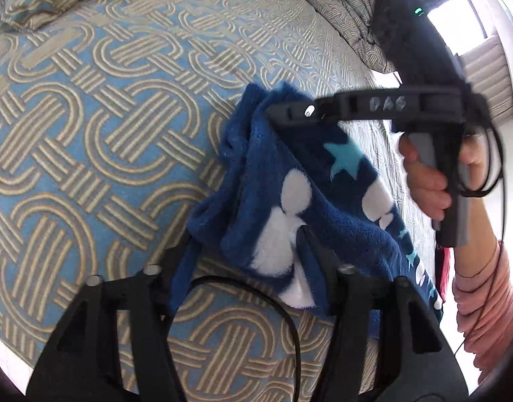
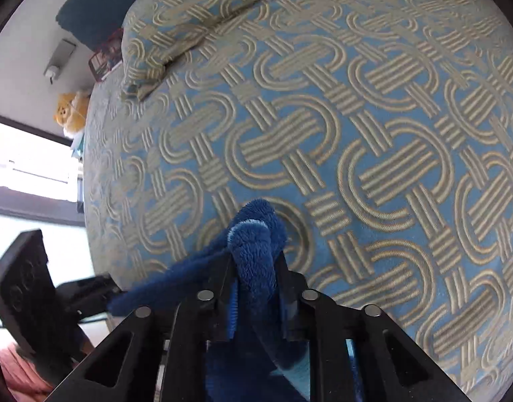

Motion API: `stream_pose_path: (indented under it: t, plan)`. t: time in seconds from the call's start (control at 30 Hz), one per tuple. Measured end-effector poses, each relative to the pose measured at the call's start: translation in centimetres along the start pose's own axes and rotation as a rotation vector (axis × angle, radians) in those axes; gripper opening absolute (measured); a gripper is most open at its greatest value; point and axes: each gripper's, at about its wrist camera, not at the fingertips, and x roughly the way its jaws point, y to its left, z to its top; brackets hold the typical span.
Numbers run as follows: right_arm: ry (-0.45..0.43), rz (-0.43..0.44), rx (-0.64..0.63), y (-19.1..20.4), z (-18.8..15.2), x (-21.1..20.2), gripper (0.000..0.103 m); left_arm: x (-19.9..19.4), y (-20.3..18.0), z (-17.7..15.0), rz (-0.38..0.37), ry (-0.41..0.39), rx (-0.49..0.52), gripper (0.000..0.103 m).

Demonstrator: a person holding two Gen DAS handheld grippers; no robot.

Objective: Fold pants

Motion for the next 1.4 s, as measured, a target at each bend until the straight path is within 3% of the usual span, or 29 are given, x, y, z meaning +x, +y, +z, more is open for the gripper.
stream_pose_path:
  t: [0.03, 0.17, 0.23, 0.27, 0.33, 0.37, 0.43, 0.47, 0.53, 0.6, 0.67, 0.77, 0.9, 1.03, 1.13, 1.23, 1.3, 1.33, 1.37, 1.4]
  plan:
    - [-0.032, -0.022, 0.0, 0.5, 0.0, -0.9, 0.014, -0.5, 0.0, 0.2, -0.033, -0.015, -0.013, 0.03]
    - [-0.174, -0.019, 0.001, 0.7, 0.0, -5.7, 0.013, -2.2, 0.0, 2.1, -0.108, -0.105, -0.032, 0.03]
    - [-0.154, -0.035, -0.043, 0.0, 0.8, -5.3, 0.016, -1.4, -0.2, 3.1, -0.029, -0.104, -0.015, 0.031]
    - [-0.113, -0.042, -0.048, -0.7, 1.3, -3.8, 0.023, -0.9, -0.2, 3.4, 0.039, -0.112, -0.009, 0.031]
    - [-0.029, -0.095, 0.018, -3.0, 1.7, -1.6, 0.026, -0.3, -0.1, 4.0, 0.22, -0.146, 0.024, 0.031]
    - [-0.011, -0.1, 0.083, -4.1, 1.6, -0.9, 0.027, -0.2, 0.0, 4.1, 0.251, -0.149, 0.024, 0.031]
    - [-0.073, 0.011, 0.224, -5.8, 0.7, -1.7, 0.03, -0.9, 0.7, 4.1, 0.218, -0.144, -0.021, 0.031]
    - [-0.134, 0.062, 0.292, -6.6, -0.5, -3.0, 0.031, -1.3, 1.0, 4.0, 0.186, -0.146, -0.038, 0.031]
    - [-0.229, 0.086, 0.354, -7.4, -3.1, -5.8, 0.034, -2.0, 1.5, 3.7, 0.145, -0.13, -0.058, 0.038]
    - [-0.314, 0.035, 0.361, -7.7, -6.7, -9.2, 0.046, -2.3, 0.8, 3.1, 0.139, -0.113, -0.046, 0.044]
    - [-0.384, -0.072, 0.373, -7.6, -11.7, -12.2, 0.054, -2.2, -0.5, 2.3, 0.111, -0.088, -0.022, 0.05]
    - [-0.384, -0.167, 0.415, -7.2, -18.7, -13.0, 0.056, -1.4, -2.6, 0.6, 0.045, -0.018, -0.001, 0.06]
    - [-0.3, -0.14, 0.505, -7.7, -25.1, -10.6, 0.056, 0.5, -4.3, -0.9, 0.062, 0.055, 0.044, 0.061]
    - [-0.339, -0.253, 0.544, -9.3, -24.7, -9.7, 0.056, 1.3, -5.2, -1.3, 0.083, 0.088, 0.035, 0.061]
    - [-0.397, -0.236, 0.479, -9.5, -22.1, -10.0, 0.056, 1.6, -5.3, -1.1, 0.077, 0.086, 0.012, 0.065]
    - [-0.306, -0.272, 0.413, -9.7, -18.3, -7.8, 0.056, 2.6, -4.8, -0.6, 0.108, 0.075, -0.022, 0.07]
    - [-0.218, -0.342, 0.44, -10.5, -16.4, -5.3, 0.052, 3.2, -4.1, 0.0, 0.097, 0.068, -0.078, 0.07]
    - [-0.226, -0.344, 0.453, -10.6, -15.8, -4.8, 0.044, 3.1, -3.8, 0.3, 0.079, 0.055, -0.106, 0.07]
    - [-0.253, -0.332, 0.45, -10.4, -15.3, -5.1, 0.015, 2.9, -3.6, 0.5, 0.059, 0.046, -0.125, 0.07]
    - [-0.269, -0.325, 0.458, -10.3, -14.8, -5.6, 0.003, 2.9, -3.3, 0.8, 0.046, 0.04, -0.138, 0.069]
